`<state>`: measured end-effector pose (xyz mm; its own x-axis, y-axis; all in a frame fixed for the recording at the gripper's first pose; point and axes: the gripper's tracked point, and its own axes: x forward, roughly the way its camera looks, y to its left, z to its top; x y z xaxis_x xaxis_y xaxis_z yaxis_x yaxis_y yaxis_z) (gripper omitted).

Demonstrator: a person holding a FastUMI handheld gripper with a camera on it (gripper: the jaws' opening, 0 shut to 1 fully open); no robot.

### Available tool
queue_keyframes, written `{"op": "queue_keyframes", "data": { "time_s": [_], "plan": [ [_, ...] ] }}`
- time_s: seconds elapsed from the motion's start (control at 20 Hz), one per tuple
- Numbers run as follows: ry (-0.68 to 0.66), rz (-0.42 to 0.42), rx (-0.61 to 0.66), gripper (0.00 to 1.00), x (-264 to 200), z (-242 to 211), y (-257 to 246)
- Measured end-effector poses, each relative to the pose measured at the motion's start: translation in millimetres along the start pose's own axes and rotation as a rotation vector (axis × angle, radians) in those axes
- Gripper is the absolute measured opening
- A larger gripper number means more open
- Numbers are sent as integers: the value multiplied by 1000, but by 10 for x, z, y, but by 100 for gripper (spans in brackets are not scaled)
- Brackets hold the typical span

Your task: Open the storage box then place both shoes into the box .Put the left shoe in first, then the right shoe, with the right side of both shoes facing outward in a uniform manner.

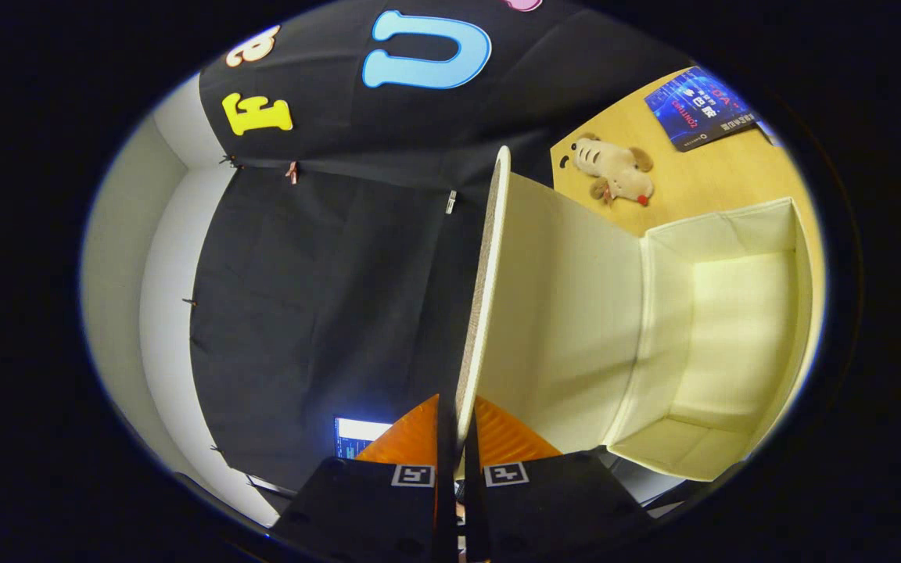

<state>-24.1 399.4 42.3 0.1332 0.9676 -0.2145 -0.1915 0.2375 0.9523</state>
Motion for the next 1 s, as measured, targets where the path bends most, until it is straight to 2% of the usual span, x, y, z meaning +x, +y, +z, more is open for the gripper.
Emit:
{"op": "queue_keyframes", "data": {
  "time_s": [0.45,0.6,0.75,0.85,0.9,0.95,1.0],
  "plan": [
    [22,-70,87,8,1207,-145,-91],
    [44,-114,108,6,1470,-234,-264],
    [58,-146,80,6,1536,-280,-394],
    [52,-149,74,11,1478,-234,-455],
    [43,-132,85,24,1406,-223,-420],
    [36,-113,98,29,1315,-198,-395],
    [29,-109,104,42,1188,-168,-403]
  ]
}}
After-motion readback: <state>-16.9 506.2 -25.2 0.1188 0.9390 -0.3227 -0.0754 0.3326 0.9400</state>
